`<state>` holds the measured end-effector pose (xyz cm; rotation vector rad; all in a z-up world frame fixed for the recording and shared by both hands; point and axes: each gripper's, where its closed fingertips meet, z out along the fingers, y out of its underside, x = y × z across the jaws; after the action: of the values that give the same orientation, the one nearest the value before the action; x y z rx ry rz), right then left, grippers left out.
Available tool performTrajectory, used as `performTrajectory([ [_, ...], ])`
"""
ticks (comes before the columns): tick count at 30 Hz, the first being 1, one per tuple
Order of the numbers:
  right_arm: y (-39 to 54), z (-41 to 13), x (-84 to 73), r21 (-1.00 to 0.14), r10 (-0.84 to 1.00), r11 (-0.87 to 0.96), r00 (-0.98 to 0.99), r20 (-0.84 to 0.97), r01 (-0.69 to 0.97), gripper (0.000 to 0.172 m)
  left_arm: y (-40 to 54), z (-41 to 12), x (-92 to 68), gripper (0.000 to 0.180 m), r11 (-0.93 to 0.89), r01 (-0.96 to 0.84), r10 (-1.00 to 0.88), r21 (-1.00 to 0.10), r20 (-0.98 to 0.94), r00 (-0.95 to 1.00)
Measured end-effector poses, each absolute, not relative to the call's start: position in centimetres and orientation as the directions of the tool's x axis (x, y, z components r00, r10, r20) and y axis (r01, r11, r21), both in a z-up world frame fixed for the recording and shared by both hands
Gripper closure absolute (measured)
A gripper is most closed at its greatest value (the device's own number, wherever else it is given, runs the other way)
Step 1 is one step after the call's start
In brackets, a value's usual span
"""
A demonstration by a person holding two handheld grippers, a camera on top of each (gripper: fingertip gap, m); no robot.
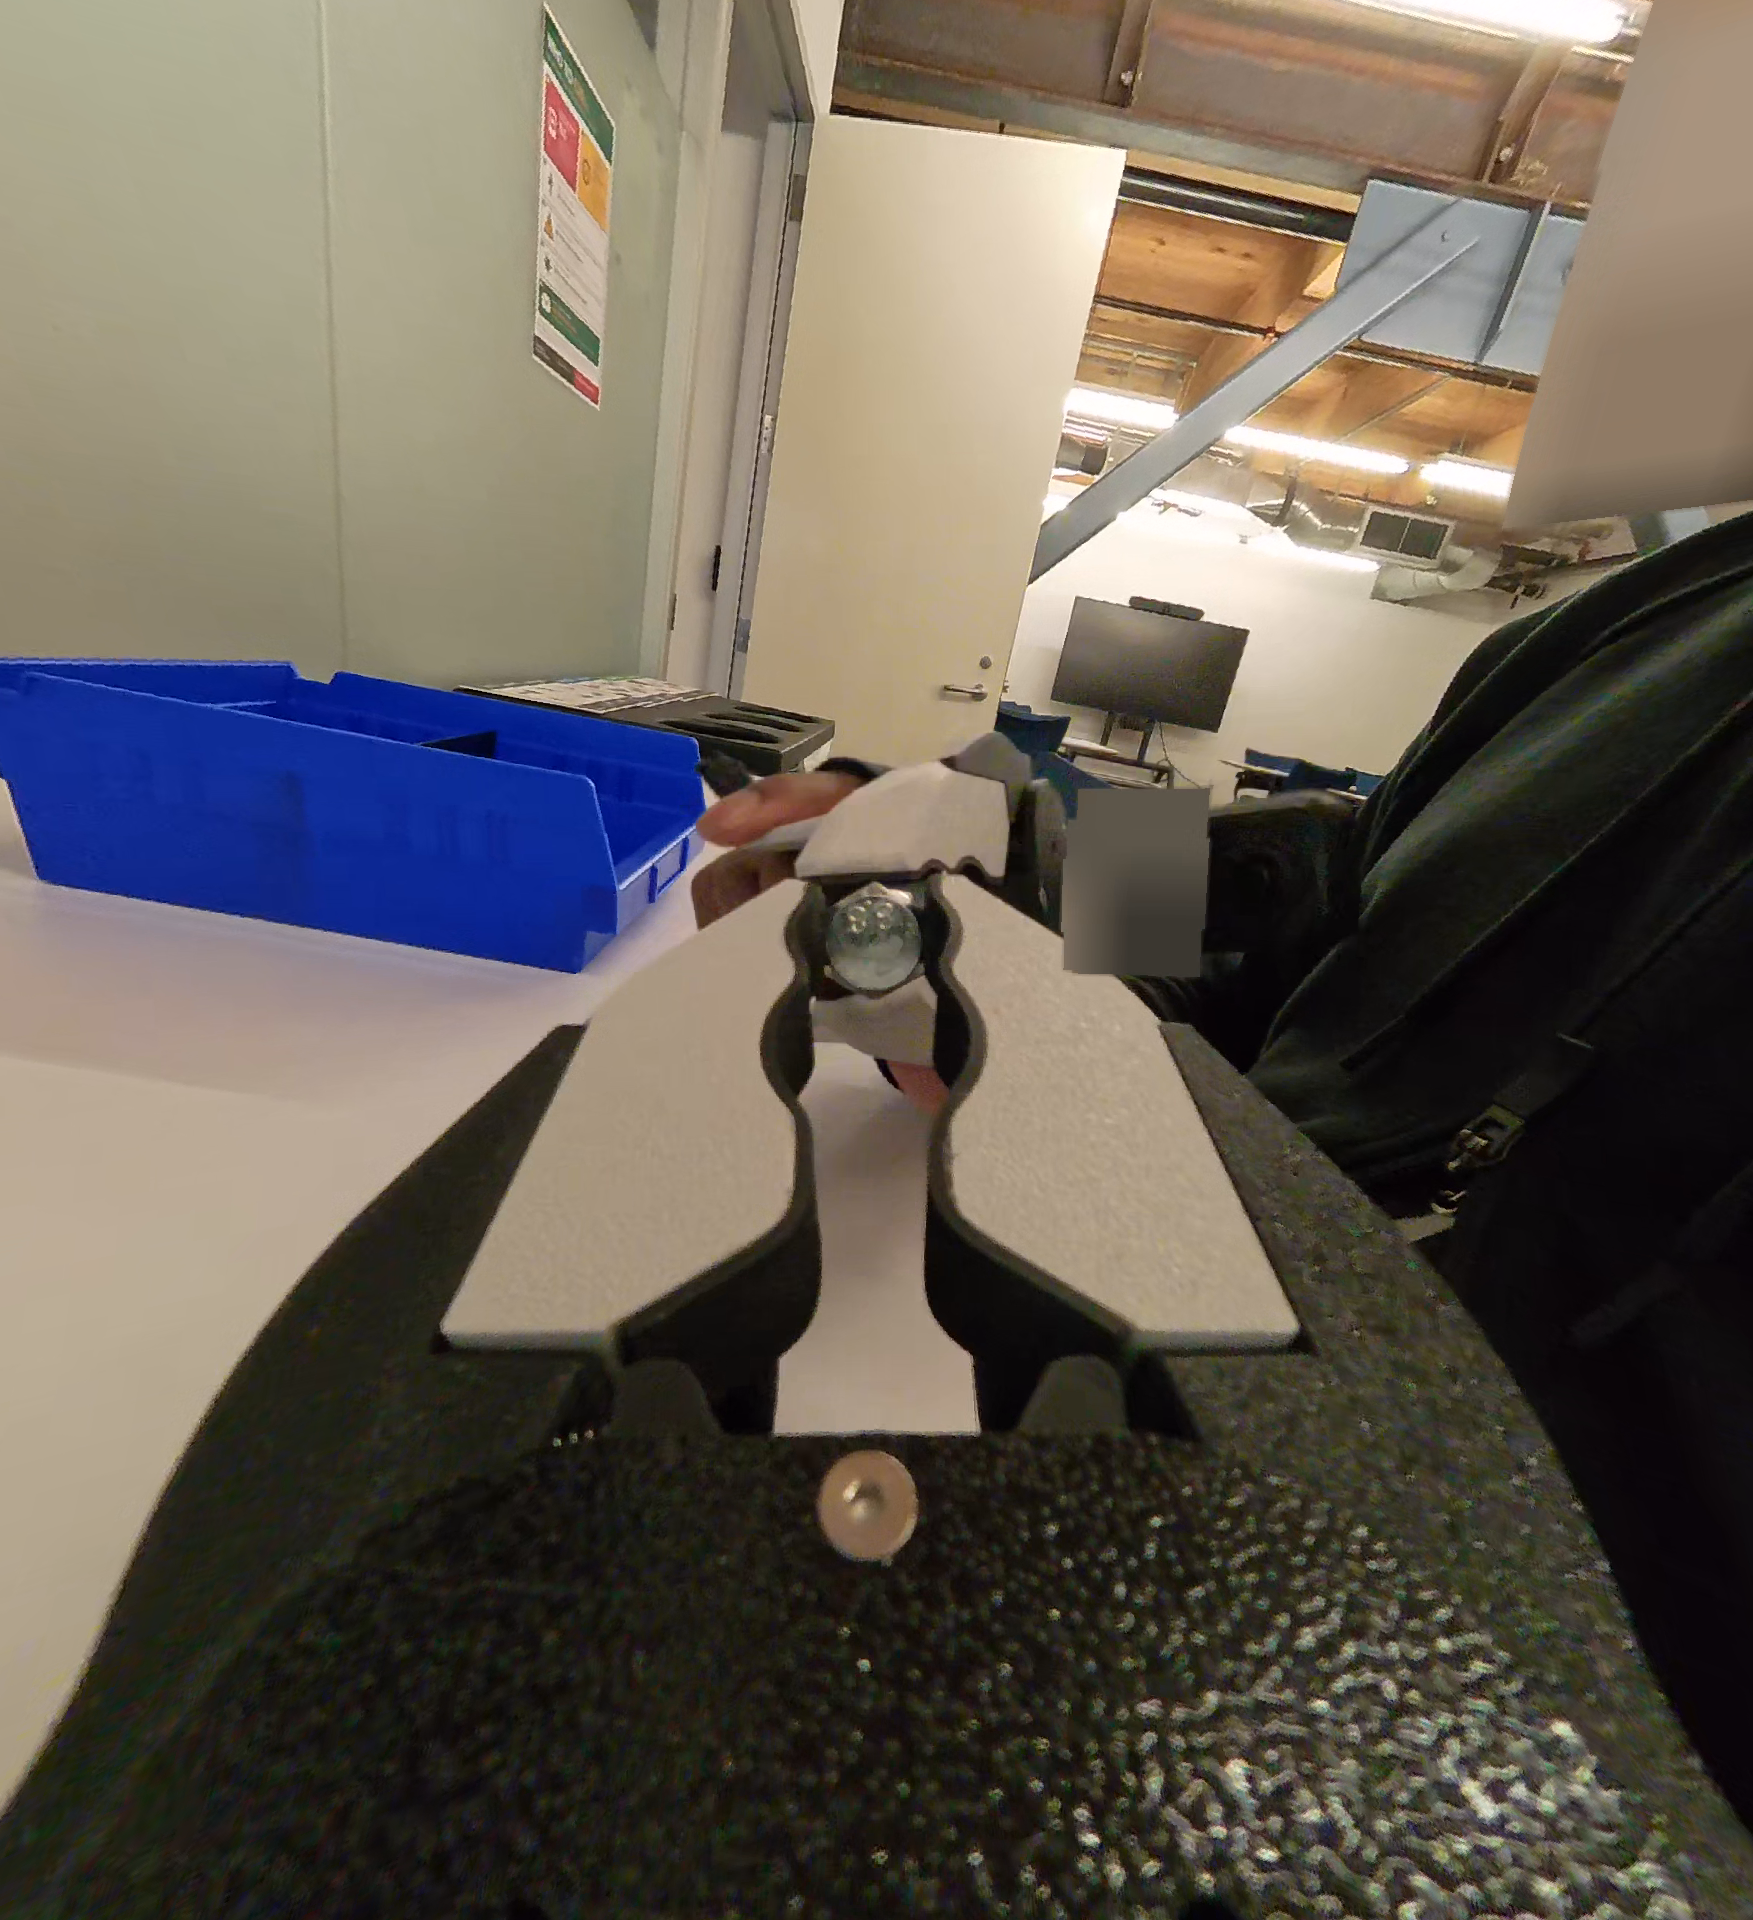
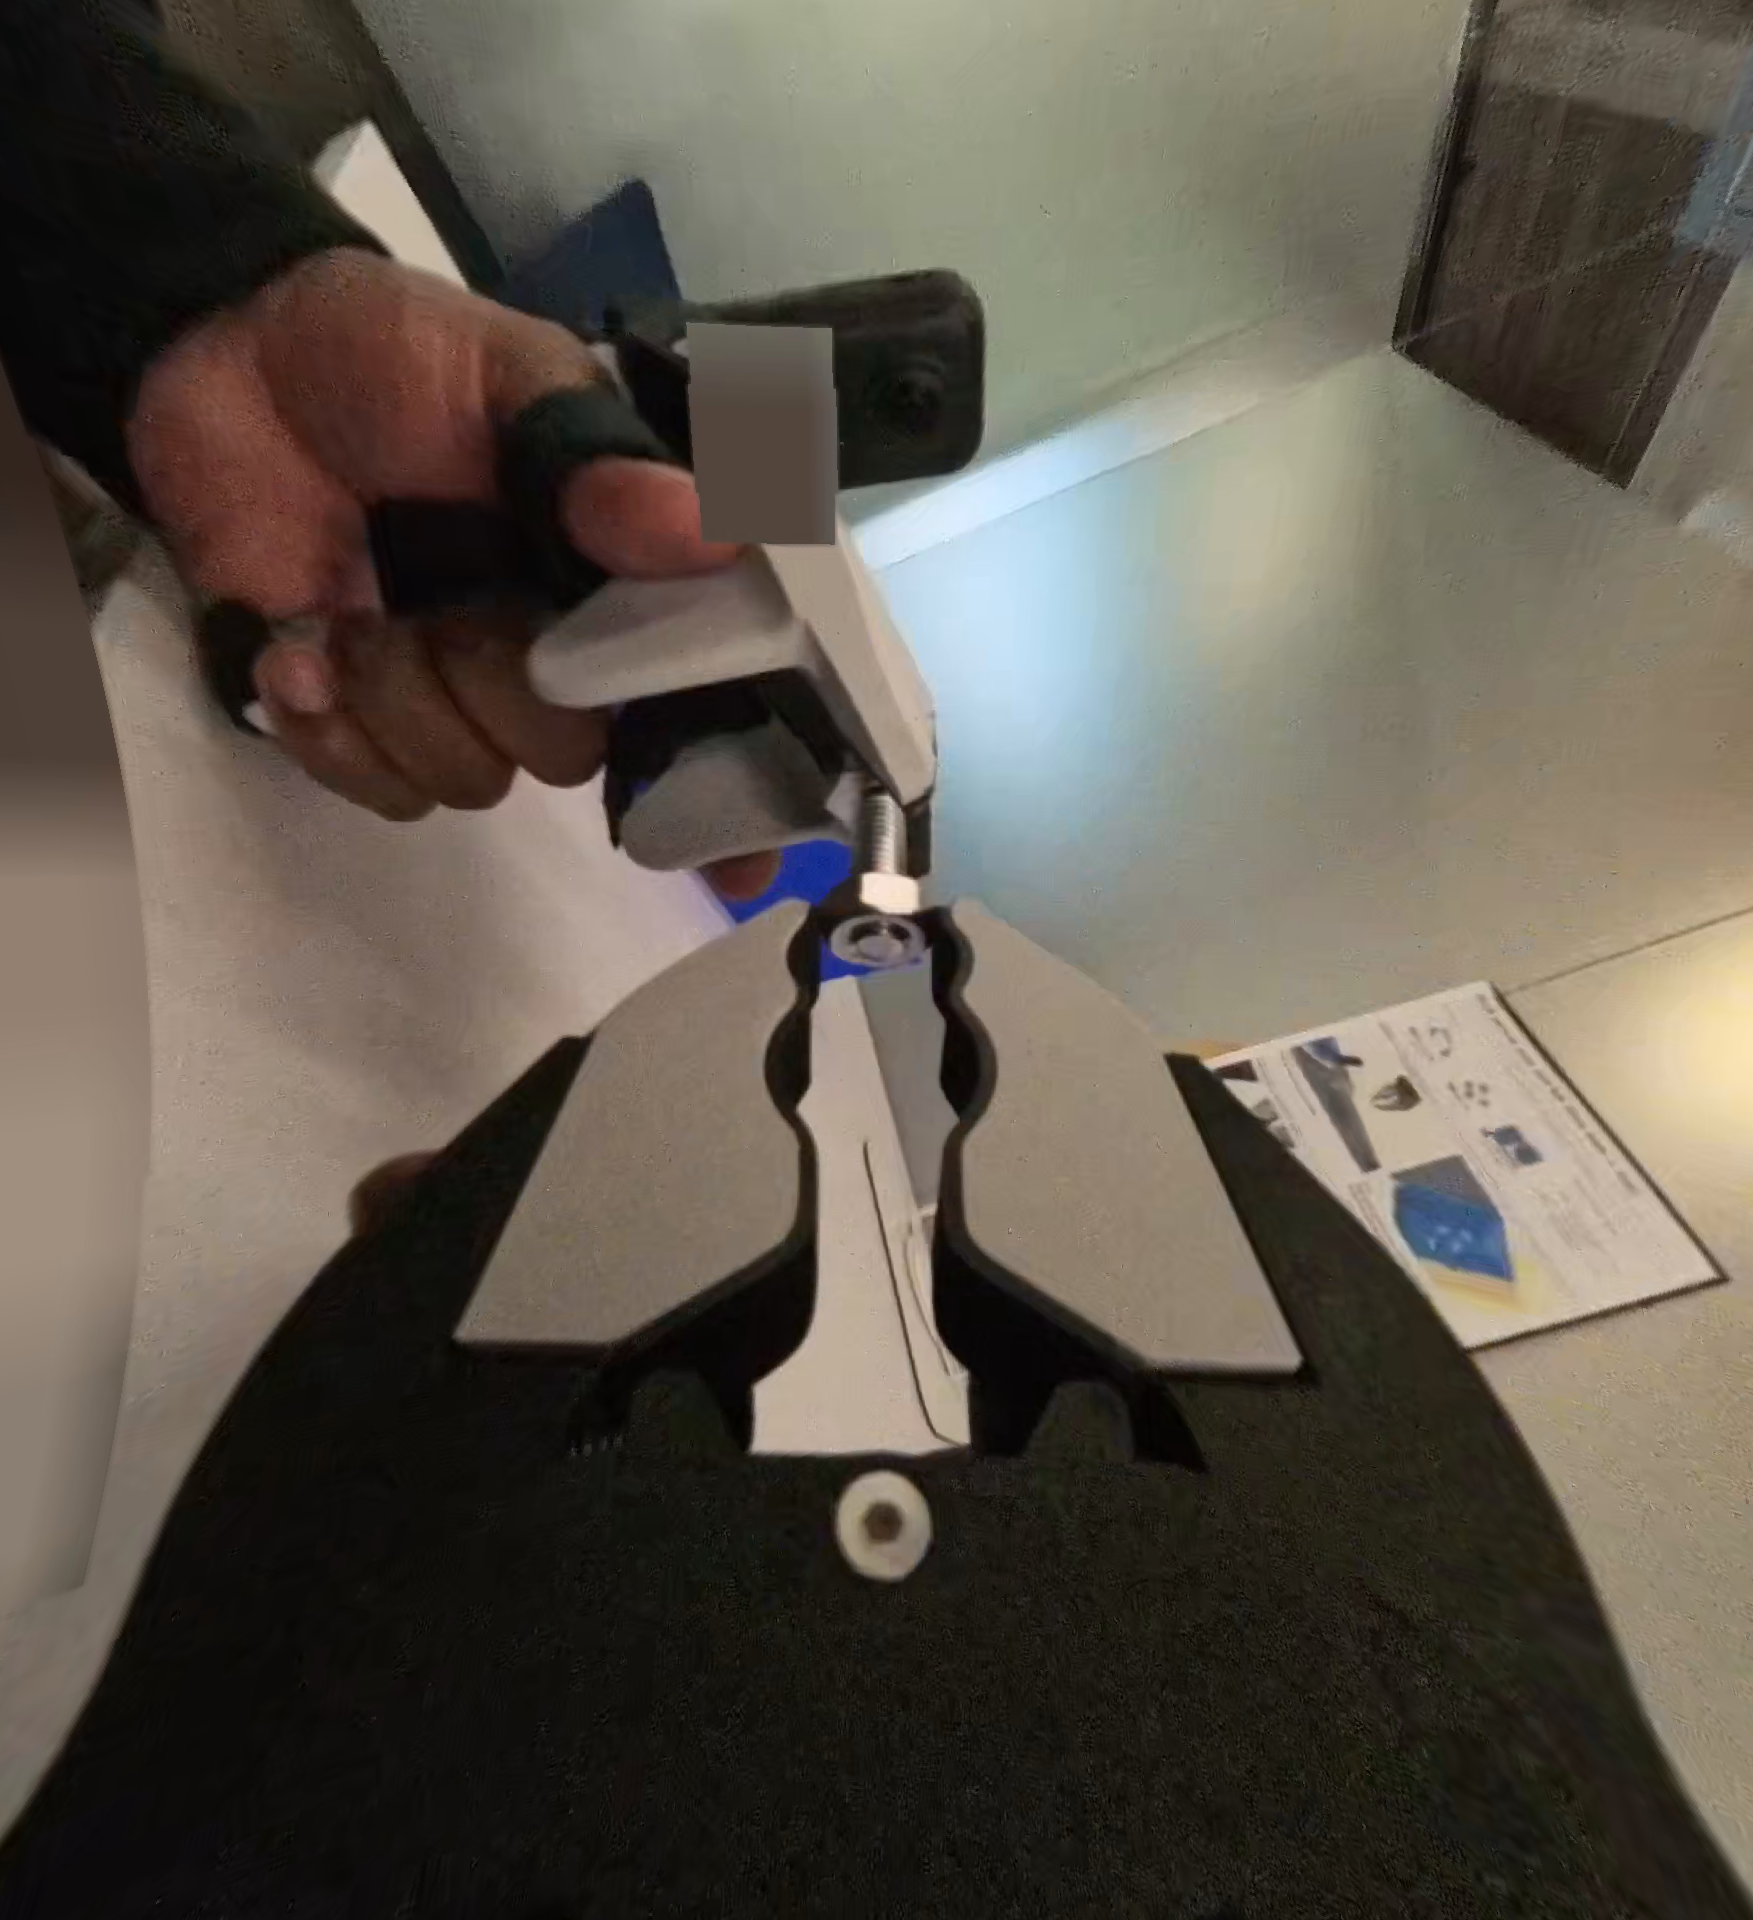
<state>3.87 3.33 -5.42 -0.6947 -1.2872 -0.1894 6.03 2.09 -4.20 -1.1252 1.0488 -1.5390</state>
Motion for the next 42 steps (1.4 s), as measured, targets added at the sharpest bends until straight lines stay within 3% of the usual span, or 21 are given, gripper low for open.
performTrajectory([
  [3, 2.9, -4.2, 4.2, -0.684, 0.563, 0.664, 0.400, 0.723, 0.301, 0.123, 2.3, -3.9, 5.7, 0.163, -0.219, 0.214, -0.970, -0.952, 0.190, -0.150],
  [6, 3.2, -3.3, 5.0, -0.913, 0.820, 0.401, 0.416, 0.393, 0.071, 0.120, 2.4, -3.6, 5.4, 0.163, -0.232, 0.240, -0.967, -0.943, 0.197, -0.159],
  [11, 2.9, -4.8, 3.8, -0.998, 0.972, -0.033, 0.232, -0.044, -0.050, 0.134, 2.2, -3.9, 5.6, 0.163, -0.220, 0.225, -0.969, -0.949, 0.186, -0.162],
  [12, 2.5, -5.0, 3.5, -0.998, 0.979, -0.041, 0.198, -0.050, -0.052, 0.150, 2.1, -3.9, 5.6, 0.163, -0.216, 0.218, -0.970, -0.952, 0.183, -0.163],
  [14, 2.5, -5.0, 3.4, -0.999, 0.974, 0.040, 0.223, 0.031, -0.035, 0.154, 2.0, -3.9, 5.6, 0.163, -0.218, 0.218, -0.968, -0.951, 0.183, -0.170],
  [16, 2.7, -5.1, 3.6, -0.964, 0.920, 0.260, 0.288, 0.266, 0.062, 0.154, 2.2, -4.0, 5.7, 0.163, -0.226, 0.213, -0.968, -0.951, 0.194, -0.162],
  [17, 2.8, -5.2, 3.7, -0.888, 0.829, 0.437, 0.319, 0.460, 0.145, 0.154, 2.2, -4.1, 5.8, 0.163, -0.231, 0.205, -0.966, -0.951, 0.199, -0.164],
  [19, 2.9, -5.3, 3.9, -0.547, 0.455, 0.748, 0.310, 0.835, 0.376, 0.154, 2.2, -4.2, 5.9, 0.163, -0.235, 0.191, -0.965, -0.953, 0.206, -0.163],
  [20, 2.8, -5.2, 3.9, -0.366, 0.264, 0.812, 0.273, 0.925, 0.455, 0.154, 2.2, -4.3, 6.0, 0.163, -0.233, 0.187, -0.966, -0.954, 0.204, -0.162],
  [21, 2.6, -5.1, 3.9, -0.285, 0.179, 0.832, 0.256, 0.950, 0.477, 0.154, 2.2, -4.3, 6.0, 0.163, -0.231, 0.188, -0.966, -0.955, 0.201, -0.164],
  [22, 2.3, -4.8, 3.8, -0.340, 0.230, 0.832, 0.286, 0.930, 0.439, 0.147, 2.2, -4.2, 5.9, 0.163, -0.231, 0.195, -0.966, -0.953, 0.202, -0.161],
  [23, 2.2, -4.3, 3.9, -0.481, 0.365, 0.798, 0.345, 0.865, 0.363, 0.138, 2.3, -4.0, 5.8, 0.163, -0.235, 0.206, -0.966, -0.950, 0.204, -0.161],
  [25, 2.4, -3.1, 4.4, -0.768, 0.654, 0.619, 0.433, 0.620, 0.164, 0.123, 2.5, -3.7, 5.5, 0.163, -0.245, 0.238, -0.964, -0.940, 0.210, -0.165],
  [27, 2.7, -2.3, 4.7, -0.926, 0.851, 0.374, 0.413, 0.324, -0.043, 0.124, 2.5, -3.3, 5.0, 0.163, -0.253, 0.269, -0.962, -0.929, 0.212, -0.173],
  [30, 3.3, -3.0, 4.3, -0.987, 0.957, 0.038, 0.291, -0.009, -0.156, 0.127, 2.6, -3.2, 4.8, 0.163, -0.256, 0.282, -0.961, -0.925, 0.213, -0.175],
  [33, 3.1, -4.7, 3.1, -0.992, 0.971, -0.088, 0.213, -0.106, -0.090, 0.130, 2.4, -3.4, 5.1, 0.163, -0.242, 0.266, -0.964, -0.933, 0.201, -0.173],
  [34, 3.1, -5.2, 2.8, -0.996, 0.973, -0.068, 0.219, -0.078, -0.054, 0.134, 2.4, -3.5, 5.2, 0.163, -0.239, 0.259, -0.965, -0.936, 0.199, -0.172],
  [35, 3.1, -5.5, 2.7, -1.000, 0.972, -0.015, 0.235, -0.020, -0.022, 0.151, 2.3, -3.6, 5.2, 0.163, -0.237, 0.254, -0.965, -0.938, 0.198, -0.171],
  [38, 3.5, -5.7, 2.9, -0.963, 0.908, 0.250, 0.321, 0.270, 0.104, 0.154, 2.4, -3.6, 5.4, 0.163, -0.239, 0.249, -0.965, -0.938, 0.201, -0.170],
  [40, 3.9, -5.7, 3.4, -0.777, 0.689, 0.563, 0.360, 0.629, 0.280, 0.149, 2.4, -3.7, 5.5, 0.163, -0.243, 0.235, -0.964, -0.941, 0.208, -0.166],
  [42, 4.1, -5.7, 3.7, -0.434, 0.323, 0.765, 0.300, 0.898, 0.477, 0.145, 2.4, -3.9, 5.7, 0.163, -0.238, 0.219, -0.966, -0.946, 0.207, -0.157],
])
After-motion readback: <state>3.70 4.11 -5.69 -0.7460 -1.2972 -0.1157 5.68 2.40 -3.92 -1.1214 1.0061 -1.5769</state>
